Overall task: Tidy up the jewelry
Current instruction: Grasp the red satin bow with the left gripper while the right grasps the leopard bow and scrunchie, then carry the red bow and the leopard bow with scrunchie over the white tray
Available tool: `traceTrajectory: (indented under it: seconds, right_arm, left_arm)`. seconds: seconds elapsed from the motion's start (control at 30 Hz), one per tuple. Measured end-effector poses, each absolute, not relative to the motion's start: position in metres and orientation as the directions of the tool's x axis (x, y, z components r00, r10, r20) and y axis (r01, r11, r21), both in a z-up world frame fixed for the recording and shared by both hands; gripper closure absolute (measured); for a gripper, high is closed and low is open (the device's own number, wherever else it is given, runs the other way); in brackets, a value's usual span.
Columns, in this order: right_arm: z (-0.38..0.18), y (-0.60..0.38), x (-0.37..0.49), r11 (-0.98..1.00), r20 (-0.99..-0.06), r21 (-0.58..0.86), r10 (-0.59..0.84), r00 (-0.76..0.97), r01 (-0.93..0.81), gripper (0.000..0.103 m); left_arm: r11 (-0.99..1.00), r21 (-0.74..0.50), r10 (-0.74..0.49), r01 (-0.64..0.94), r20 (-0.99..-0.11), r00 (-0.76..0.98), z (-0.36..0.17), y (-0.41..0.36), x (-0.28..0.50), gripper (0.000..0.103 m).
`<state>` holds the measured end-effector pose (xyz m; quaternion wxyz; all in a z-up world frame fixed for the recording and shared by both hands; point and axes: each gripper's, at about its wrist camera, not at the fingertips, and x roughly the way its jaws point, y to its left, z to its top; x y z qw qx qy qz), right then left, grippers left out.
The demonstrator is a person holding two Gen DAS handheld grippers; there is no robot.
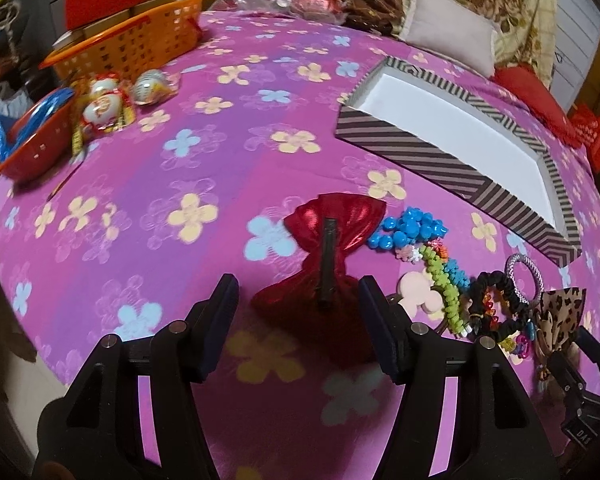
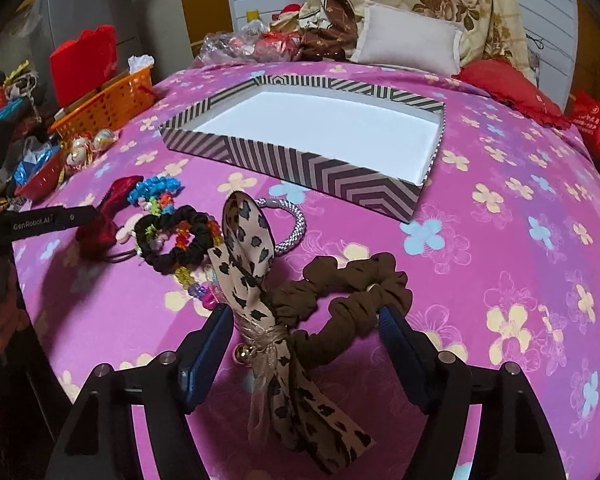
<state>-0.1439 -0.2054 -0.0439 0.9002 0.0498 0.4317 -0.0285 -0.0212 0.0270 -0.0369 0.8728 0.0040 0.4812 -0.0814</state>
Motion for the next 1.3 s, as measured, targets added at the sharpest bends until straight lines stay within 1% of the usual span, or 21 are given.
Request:
traceTrajectory:
  seconds: [0.2, 0.37, 0.4, 0.43, 0.47, 0.5, 0.53, 0.6, 0.63, 0.67, 0.73, 0.8, 1.03, 1.3]
  right_arm:
    - [-0.053, -0.211, -0.137, 0.99, -0.788, 0.091, 0.003, 0.616, 0.112, 0.029]
    - [-0.055, -0.208, -0.133, 0.993, -0.78, 0.063, -0.016, 0.625, 0.103, 0.03]
    - [-0.055, -0.208, -0.133, 0.993, -0.777, 0.062, -0.018, 0.629, 0.104, 0.041]
    - [-0.054, -0.208, -0.134, 0.993, -0.769, 0.055, -0.026, 0.638, 0.107, 0.05]
    - [-0.054, -0.208, -0.134, 0.993, -0.764, 0.052, -0.029, 0.645, 0.106, 0.062]
    - [-0.054, -0.209, -0.135, 0.993, -0.76, 0.062, -0.02, 0.65, 0.103, 0.065]
    - [-0.053, -0.212, -0.136, 0.992, -0.758, 0.078, -0.008, 0.652, 0.103, 0.066]
    - [-0.053, -0.217, -0.137, 0.989, -0.758, 0.102, 0.009, 0.653, 0.105, 0.072]
    - [-0.052, -0.218, -0.137, 0.987, -0.758, 0.118, 0.02, 0.652, 0.106, 0.073]
    - [-0.051, -0.221, -0.138, 0.984, -0.756, 0.139, 0.034, 0.653, 0.11, 0.075]
    - [-0.047, -0.224, -0.142, 0.98, -0.747, 0.162, 0.045, 0.663, 0.115, 0.077]
    - [-0.042, -0.225, -0.145, 0.979, -0.741, 0.164, 0.044, 0.67, 0.118, 0.077]
    - [-0.019, -0.221, -0.153, 0.981, -0.702, 0.163, 0.041, 0.711, 0.105, 0.077]
    - [-0.002, -0.219, -0.156, 0.982, -0.677, 0.162, 0.042, 0.735, 0.093, 0.077]
  left_arm:
    - [0.986, -0.042, -0.119, 0.162, -0.857, 0.501, -0.05, 0.018, -0.008, 0.041]
    - [0.983, -0.035, -0.123, 0.18, -0.852, 0.508, -0.054, 0.013, -0.004, 0.041]
    - [0.982, -0.038, -0.129, 0.184, -0.85, 0.511, -0.054, 0.014, -0.003, 0.041]
    - [0.981, -0.038, -0.133, 0.19, -0.847, 0.515, -0.054, 0.013, -0.003, 0.042]
    - [0.979, -0.036, -0.136, 0.199, -0.844, 0.519, -0.054, 0.013, -0.004, 0.043]
    - [0.978, -0.035, -0.139, 0.204, -0.84, 0.525, -0.054, 0.013, -0.004, 0.053]
    - [0.978, -0.033, -0.14, 0.207, -0.837, 0.529, -0.054, 0.012, -0.004, 0.066]
    - [0.975, -0.041, -0.152, 0.217, -0.836, 0.527, -0.053, 0.012, -0.005, 0.076]
    - [0.974, -0.053, -0.164, 0.221, -0.836, 0.523, -0.052, 0.012, -0.005, 0.081]
    - [0.972, -0.064, -0.175, 0.225, -0.836, 0.52, -0.051, 0.012, -0.005, 0.082]
    - [0.971, -0.074, -0.188, 0.229, -0.828, 0.529, -0.046, 0.013, -0.008, 0.085]
    - [0.969, -0.077, -0.197, 0.234, -0.812, 0.55, -0.038, 0.014, -0.014, 0.086]
    - [0.96, -0.124, -0.251, 0.25, -0.775, 0.58, -0.007, 0.019, -0.025, 0.086]
    - [0.959, -0.107, -0.25, 0.263, -0.757, 0.604, 0.015, 0.013, -0.034, 0.086]
